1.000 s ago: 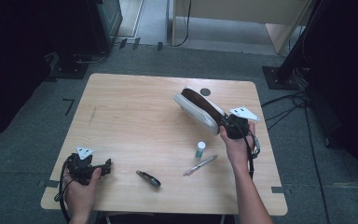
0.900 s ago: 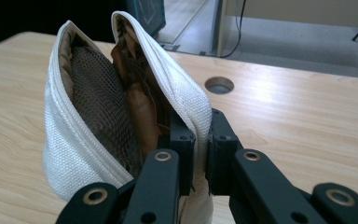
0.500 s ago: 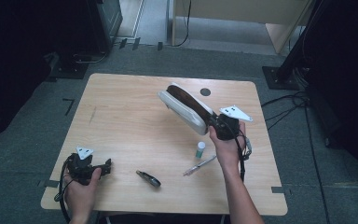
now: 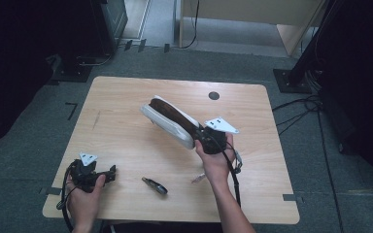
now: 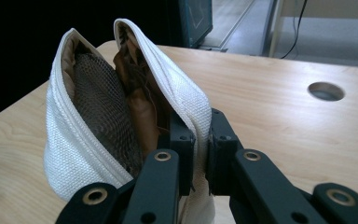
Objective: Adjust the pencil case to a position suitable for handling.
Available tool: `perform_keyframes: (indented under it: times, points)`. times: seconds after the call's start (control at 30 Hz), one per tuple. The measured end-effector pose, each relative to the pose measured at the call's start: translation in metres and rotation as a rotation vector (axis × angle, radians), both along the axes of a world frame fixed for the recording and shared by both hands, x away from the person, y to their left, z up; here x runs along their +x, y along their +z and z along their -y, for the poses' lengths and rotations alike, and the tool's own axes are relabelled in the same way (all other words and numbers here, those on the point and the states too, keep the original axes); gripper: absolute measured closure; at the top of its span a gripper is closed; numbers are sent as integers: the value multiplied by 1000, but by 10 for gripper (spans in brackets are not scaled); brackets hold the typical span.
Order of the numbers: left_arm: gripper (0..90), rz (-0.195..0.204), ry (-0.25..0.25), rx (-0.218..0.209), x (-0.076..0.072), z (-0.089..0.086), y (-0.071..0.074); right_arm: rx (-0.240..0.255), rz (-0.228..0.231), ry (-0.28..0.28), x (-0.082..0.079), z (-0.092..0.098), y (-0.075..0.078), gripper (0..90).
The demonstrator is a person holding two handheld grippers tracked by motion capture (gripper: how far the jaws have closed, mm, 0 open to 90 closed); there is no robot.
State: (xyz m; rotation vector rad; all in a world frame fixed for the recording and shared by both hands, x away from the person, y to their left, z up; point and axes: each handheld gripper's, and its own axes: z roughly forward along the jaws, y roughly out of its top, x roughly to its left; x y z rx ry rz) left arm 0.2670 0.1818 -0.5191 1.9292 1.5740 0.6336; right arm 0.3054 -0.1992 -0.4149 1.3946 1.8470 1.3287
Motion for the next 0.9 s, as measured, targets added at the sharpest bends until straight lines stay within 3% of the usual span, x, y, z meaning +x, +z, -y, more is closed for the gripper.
perform_keyframes:
  times: [0.27, 0.37, 0.57, 0.9]
  points:
    - [0, -1, -3, 0, 0, 0, 0, 4, -57, 10, -8, -24, -23, 838]
    - [0, -1, -3, -1, 0, 0, 0, -20, -71, 8, -12, -31, -31, 838]
    - [0, -1, -5, 1, 0, 0, 0, -46, -87, 19, -17, -37, -35, 831]
    - [0, -2, -5, 1, 0, 0, 0, -55, -119, 46, -18, -34, -39, 646]
